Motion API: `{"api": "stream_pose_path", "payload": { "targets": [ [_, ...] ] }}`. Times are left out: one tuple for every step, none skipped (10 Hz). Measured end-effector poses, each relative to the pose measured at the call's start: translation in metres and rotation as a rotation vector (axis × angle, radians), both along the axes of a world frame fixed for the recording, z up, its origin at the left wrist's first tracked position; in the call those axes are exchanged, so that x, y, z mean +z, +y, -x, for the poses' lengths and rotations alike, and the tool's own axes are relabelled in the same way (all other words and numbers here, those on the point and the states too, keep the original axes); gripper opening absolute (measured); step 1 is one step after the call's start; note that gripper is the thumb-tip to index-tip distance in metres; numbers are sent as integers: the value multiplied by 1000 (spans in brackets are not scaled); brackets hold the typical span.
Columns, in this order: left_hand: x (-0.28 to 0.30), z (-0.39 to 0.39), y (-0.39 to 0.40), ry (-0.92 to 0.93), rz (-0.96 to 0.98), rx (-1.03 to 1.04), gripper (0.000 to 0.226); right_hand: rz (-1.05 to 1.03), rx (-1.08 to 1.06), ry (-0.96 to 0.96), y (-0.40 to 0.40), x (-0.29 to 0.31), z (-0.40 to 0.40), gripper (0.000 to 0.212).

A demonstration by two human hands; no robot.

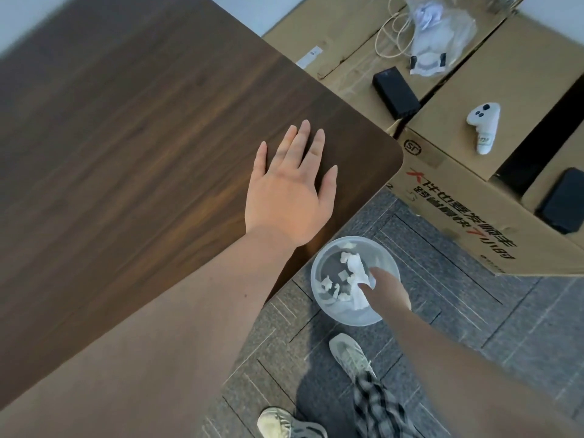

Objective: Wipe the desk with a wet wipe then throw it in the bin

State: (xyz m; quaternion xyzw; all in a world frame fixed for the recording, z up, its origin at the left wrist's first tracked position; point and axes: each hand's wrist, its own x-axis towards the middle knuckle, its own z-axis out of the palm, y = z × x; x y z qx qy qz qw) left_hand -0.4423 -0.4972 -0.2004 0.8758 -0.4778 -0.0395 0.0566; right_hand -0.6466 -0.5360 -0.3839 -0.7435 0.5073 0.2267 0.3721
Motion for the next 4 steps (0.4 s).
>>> {"api": "stream_pose_path", "payload": {
  "targets": [
    [2, 0, 1, 7, -6, -2, 57, -36, 76, -15, -2, 0, 3, 66],
    [4, 0, 2, 16, -25, -3, 57, -45, 145, -42, -7, 8, 7, 71],
    [9, 1, -1, 40, -37, -8, 57, -34, 161, -89, -13, 38, 7, 68],
    [11, 2, 3, 45, -47, -12, 58, 1, 185, -179, -24, 76, 5, 59]
  ]
}}
